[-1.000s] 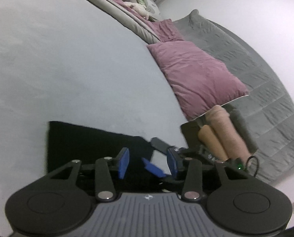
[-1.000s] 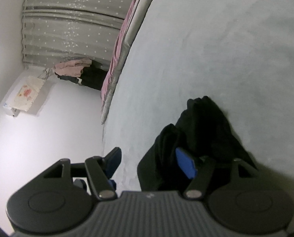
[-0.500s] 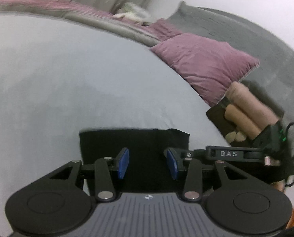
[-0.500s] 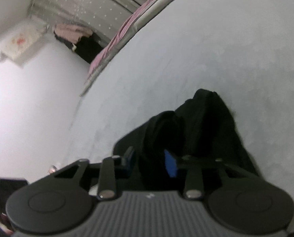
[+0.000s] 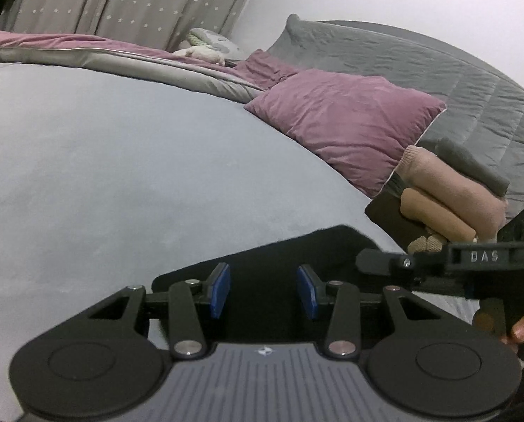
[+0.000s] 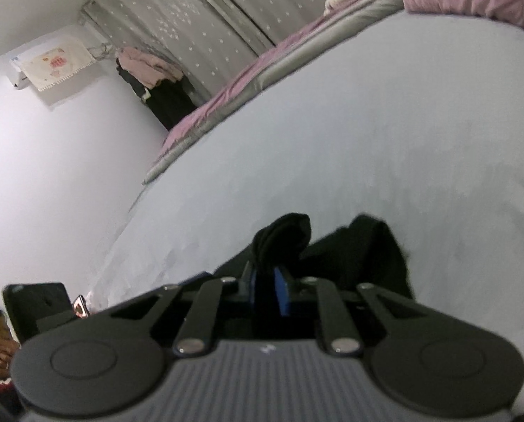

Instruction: Fold clothes

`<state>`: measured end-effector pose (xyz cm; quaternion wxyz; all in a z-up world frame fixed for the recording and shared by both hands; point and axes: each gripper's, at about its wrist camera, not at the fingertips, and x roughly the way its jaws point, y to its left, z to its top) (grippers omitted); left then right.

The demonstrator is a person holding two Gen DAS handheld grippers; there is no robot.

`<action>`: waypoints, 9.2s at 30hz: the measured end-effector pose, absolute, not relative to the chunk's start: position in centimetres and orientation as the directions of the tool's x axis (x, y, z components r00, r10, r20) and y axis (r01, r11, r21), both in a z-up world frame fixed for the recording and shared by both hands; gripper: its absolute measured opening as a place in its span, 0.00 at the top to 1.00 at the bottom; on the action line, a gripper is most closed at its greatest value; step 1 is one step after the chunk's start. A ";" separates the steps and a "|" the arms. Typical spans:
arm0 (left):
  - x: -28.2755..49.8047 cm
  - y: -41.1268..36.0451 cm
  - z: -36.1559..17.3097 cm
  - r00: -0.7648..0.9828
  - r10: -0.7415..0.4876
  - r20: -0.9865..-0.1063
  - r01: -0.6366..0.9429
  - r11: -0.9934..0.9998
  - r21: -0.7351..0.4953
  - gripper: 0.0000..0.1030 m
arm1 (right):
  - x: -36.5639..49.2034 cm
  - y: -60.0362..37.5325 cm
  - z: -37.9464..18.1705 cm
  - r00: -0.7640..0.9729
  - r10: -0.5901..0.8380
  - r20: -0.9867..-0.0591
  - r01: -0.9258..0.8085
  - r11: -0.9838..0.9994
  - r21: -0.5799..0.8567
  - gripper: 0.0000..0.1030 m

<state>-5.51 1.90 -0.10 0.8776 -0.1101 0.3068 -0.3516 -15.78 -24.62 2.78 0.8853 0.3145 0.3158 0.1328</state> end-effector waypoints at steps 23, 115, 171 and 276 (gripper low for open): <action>-4.9 -0.9 -3.6 0.525 -0.659 -0.539 0.580 0.740 -0.340 0.60 | -14.0 -28.5 0.0 0.746 0.342 -0.572 0.170 0.732 0.659 0.74; -4.1 2.0 -2.0 0.643 -0.598 -0.478 0.483 0.801 -0.354 0.66 | -13.7 -19.2 -0.9 0.861 -0.072 -0.503 0.170 0.974 0.152 0.80; -7.8 0.8 -1.5 0.556 -0.599 -0.576 0.496 0.796 -0.347 0.64 | -22.4 -17.0 2.7 0.753 -0.089 -0.652 0.163 0.985 0.055 0.64; -2.5 3.1 4.7 0.561 -0.730 -0.389 0.237 0.593 -0.769 0.89 | -15.3 -31.9 4.4 0.738 0.535 -0.410 0.068 0.546 0.835 0.86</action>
